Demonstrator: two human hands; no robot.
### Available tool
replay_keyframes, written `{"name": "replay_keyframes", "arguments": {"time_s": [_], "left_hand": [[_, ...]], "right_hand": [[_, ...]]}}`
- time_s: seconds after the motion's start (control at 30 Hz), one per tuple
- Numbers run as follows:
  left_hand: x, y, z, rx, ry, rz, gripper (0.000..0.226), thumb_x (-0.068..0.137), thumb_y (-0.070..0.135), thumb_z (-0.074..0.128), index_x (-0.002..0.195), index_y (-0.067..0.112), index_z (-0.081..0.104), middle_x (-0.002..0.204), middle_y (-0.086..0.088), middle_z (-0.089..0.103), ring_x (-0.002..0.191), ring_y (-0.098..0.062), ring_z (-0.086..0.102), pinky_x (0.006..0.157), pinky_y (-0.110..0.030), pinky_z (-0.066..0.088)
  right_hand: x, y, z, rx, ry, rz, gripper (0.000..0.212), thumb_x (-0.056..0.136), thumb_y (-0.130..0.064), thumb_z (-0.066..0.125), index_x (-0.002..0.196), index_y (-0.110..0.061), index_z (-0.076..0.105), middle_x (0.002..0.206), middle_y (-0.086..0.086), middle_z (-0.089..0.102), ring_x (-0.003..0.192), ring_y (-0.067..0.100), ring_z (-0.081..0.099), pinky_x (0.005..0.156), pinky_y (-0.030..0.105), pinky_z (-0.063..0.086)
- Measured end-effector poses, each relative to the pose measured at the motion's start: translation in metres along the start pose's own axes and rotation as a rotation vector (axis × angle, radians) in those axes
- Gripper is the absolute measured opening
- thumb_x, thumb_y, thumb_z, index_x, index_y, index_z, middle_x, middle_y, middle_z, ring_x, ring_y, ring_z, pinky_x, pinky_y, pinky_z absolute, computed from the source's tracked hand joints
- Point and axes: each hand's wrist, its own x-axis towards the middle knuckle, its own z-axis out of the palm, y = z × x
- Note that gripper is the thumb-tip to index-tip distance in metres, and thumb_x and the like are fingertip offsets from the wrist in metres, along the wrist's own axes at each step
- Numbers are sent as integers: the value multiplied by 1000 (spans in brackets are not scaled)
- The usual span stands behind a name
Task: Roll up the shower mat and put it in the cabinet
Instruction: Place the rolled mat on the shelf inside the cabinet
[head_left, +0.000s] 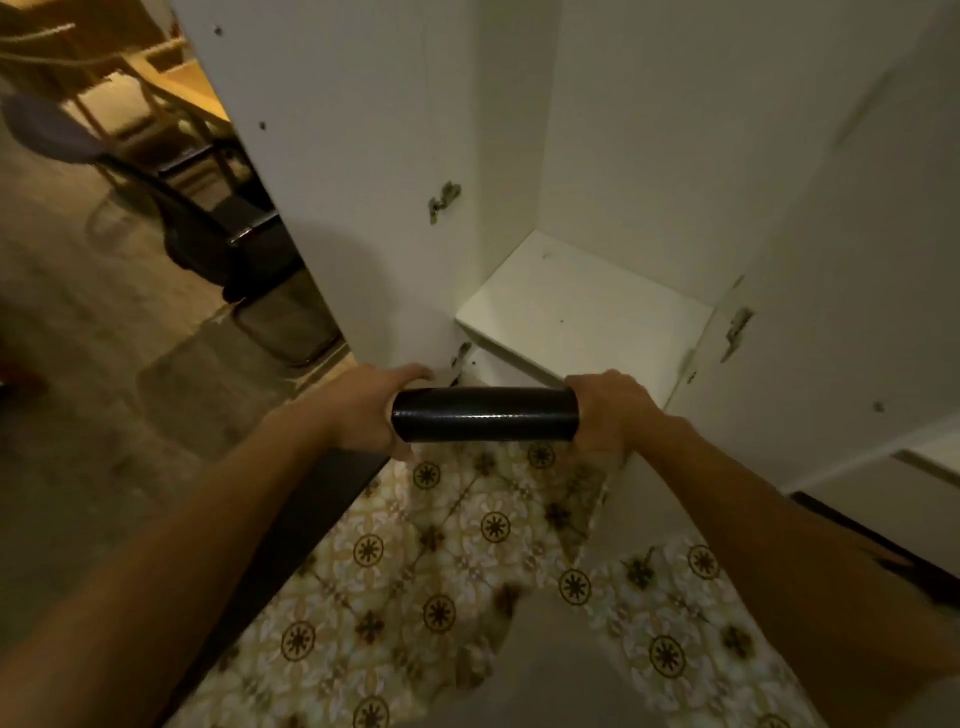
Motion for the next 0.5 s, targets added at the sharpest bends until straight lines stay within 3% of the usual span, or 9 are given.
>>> {"name": "replay_keyframes", "arguments": {"time_s": [0.13, 0.23, 0.4, 0.5], "left_hand": [[48, -25, -41, -184, -120, 142, 74, 60, 43, 86, 120, 54, 45, 112, 22, 58, 104, 2, 54, 90, -26, 41], [87, -47, -64, -458, -111, 177, 66, 66, 42, 85, 124, 41, 54, 119, 16, 61, 111, -6, 58, 91, -33, 47], [170, -76, -87, -849, 42, 51, 60, 61, 45, 86, 116, 30, 65, 116, 6, 67, 105, -13, 64, 75, -33, 58], [220, -93, -94, -1045, 63, -56, 52, 68, 36, 82, 116, 20, 67, 112, -6, 70, 106, -26, 65, 74, -27, 56]], "right_hand": [[47, 28, -30, 28, -154, 14, 53, 49, -40, 85, 96, -31, 59, 87, -6, 65, 78, 14, 62, 73, 32, 56], [77, 55, -46, 191, -211, 61, 54, 41, -40, 87, 88, -34, 61, 87, -7, 67, 78, 10, 64, 71, 29, 58], [132, 98, -81, 528, -317, 120, 68, 37, -45, 94, 97, -36, 65, 98, -8, 70, 86, 10, 68, 75, 27, 57], [155, 135, -106, 876, -193, 159, 61, 50, -49, 93, 103, -30, 69, 101, -3, 73, 91, 15, 71, 75, 29, 59]]}}
